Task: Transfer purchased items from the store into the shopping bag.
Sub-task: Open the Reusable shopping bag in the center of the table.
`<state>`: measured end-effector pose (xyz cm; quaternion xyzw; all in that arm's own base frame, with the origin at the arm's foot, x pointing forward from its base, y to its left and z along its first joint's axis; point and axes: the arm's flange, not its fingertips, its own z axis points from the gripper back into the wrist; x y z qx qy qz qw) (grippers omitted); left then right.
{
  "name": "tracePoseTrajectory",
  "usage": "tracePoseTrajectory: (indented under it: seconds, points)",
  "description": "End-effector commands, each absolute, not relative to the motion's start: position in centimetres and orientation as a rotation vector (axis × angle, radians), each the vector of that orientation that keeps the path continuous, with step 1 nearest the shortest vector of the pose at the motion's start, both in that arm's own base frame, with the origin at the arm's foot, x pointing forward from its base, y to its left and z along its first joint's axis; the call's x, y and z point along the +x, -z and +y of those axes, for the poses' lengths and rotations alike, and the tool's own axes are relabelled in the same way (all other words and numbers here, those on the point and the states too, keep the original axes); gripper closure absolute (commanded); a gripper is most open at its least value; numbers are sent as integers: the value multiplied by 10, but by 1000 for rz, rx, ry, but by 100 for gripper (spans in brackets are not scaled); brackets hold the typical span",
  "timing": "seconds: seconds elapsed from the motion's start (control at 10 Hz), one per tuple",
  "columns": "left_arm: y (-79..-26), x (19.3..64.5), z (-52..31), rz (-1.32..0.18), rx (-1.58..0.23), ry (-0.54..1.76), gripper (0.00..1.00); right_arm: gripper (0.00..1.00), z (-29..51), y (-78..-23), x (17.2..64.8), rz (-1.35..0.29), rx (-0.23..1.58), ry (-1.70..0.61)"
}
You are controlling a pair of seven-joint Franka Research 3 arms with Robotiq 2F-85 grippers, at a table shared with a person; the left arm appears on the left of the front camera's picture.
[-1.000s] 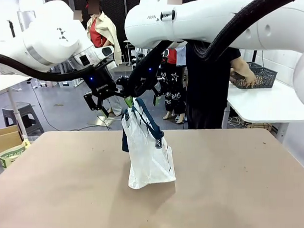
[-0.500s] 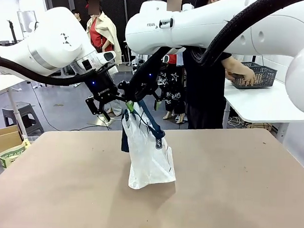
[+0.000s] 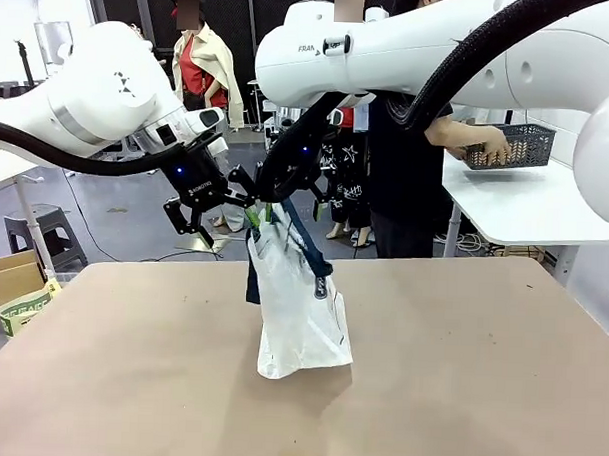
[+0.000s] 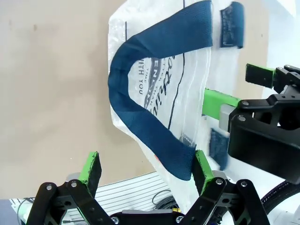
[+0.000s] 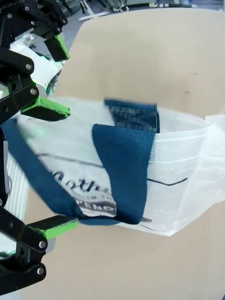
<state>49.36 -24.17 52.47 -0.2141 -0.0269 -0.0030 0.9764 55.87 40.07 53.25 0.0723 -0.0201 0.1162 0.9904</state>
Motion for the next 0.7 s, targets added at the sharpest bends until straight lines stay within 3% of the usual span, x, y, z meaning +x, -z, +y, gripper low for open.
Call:
tracePoseTrajectory:
  seconds: [0.0,0.6]
  points:
    - [-528,484,-229,-89,-468,-13,0,0,401,-541,557,-17,141,-215]
    - [-524,489,-236,-70,-491,10,0,0,400,-538,556,3,123,-230]
